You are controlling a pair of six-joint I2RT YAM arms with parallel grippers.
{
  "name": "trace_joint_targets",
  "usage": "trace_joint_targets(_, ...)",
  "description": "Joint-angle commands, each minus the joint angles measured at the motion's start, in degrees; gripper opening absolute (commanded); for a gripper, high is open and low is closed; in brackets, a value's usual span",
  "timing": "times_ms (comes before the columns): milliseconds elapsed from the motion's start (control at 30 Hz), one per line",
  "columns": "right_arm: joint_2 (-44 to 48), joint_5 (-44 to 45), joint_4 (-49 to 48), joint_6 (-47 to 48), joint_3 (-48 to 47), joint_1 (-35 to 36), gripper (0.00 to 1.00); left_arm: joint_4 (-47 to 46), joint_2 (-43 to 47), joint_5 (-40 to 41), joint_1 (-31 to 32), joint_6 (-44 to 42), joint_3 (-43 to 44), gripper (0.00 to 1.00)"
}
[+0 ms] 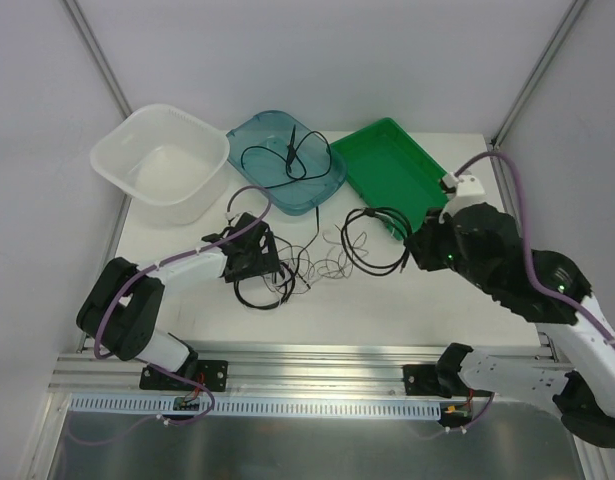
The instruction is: Untangle the cables
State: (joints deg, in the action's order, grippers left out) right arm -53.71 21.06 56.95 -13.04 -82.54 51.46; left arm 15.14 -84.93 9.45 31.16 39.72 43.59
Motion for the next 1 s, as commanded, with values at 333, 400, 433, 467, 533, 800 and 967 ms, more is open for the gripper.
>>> trace_joint_targets(333, 6.3, 8.5, 0.3, 3.0, 2.6, -2.9, 0.01, 3.0, 0.8, -2.2, -1.7, 1.5, -5.2, 0.99)
trace_joint_targets(400, 6.0, 10.5, 1.3, 2.6, 2.9, -3.4, 0.01, 3.0, 2.2, -2.7, -1.9, 1.3, -5.7, 0.99)
trace_joint_targets(433, 5.9, 9.8, 0.7, 2.7, 3.4, -3.4, 0.01, 3.0, 4.0, -2.9, -1.9, 1.3, -6.3, 0.99)
trace_joint_targets(467, 5.6, 7.1, -0.1, 2.8, 3.8, -3.6, 0.01, 3.0, 5.1, -3.2, -2.0, 1.4, -6.7, 0.99)
trace_joint_targets(533, 4.9, 2.1, -2.7, 4.1, 5.5, -3.7, 0.01, 3.0, 8.6, -4.9, -1.9, 1.1, -7.4, 0.99)
trace_joint_targets(800, -1.9, -11.8, -12.1, 6.0, 2.5, -3.7, 0.01, 2.1, 26.3, -13.8, 0.0, -3.3, -6.8, 0.99)
trace_joint_targets(967, -5.3, -7.1, -13.0, 3.8, -0.2, -3.7, 0.01, -6.4, 37.8, -17.7, 6.8, -8.3, -8.9, 0.99)
